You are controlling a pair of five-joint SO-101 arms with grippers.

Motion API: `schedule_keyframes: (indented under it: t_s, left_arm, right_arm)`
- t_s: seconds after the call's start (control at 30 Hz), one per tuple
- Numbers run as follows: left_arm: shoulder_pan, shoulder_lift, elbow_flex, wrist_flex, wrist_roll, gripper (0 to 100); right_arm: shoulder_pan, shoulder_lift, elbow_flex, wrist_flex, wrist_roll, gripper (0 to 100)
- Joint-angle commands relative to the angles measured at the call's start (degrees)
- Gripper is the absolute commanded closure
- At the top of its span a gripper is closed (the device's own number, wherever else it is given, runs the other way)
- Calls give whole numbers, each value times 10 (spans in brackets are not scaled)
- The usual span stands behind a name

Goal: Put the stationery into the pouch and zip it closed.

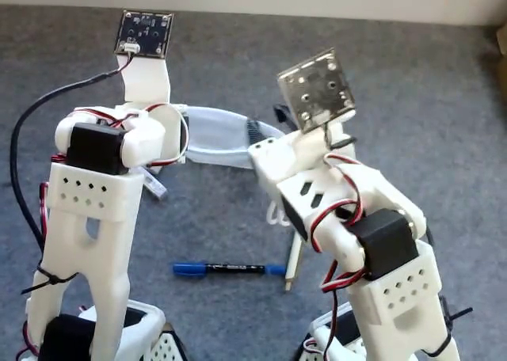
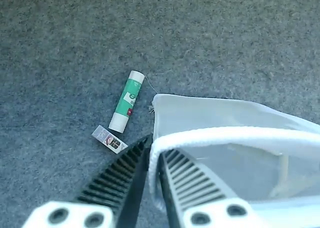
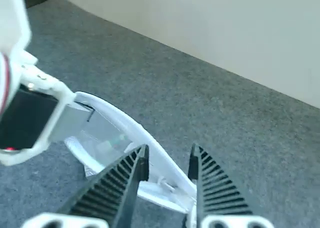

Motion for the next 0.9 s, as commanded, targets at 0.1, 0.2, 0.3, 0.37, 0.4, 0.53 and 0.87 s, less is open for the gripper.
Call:
schedule_keyframes:
  t_s: [0.1,0.2,0.3,0.37,0.4,0.53,0.87]
  left_arm:
    - [-5,16,-4,-6,6,990]
    - [-5,16,-4,-12,7,991]
    - [-7,14,-4,-16,7,992]
    - [-8,12,-4,-15,7,992]
    - [-8,12,-4,-14,7,992]
    - [-7,11,-8,-11,8,993]
    - [-3,10,-9,-12,23,992]
  right_arm:
    - [95,-12,-6,85,2,872]
    - [121,-12,-3,118,-48,872]
    - [143,-9,1,142,-99,872]
    - [164,-11,22,151,-114,872]
    - [174,-11,35,153,-116,872]
    - [193,-7,104,145,-116,872]
    - [193,-6,307,-26,-178,872]
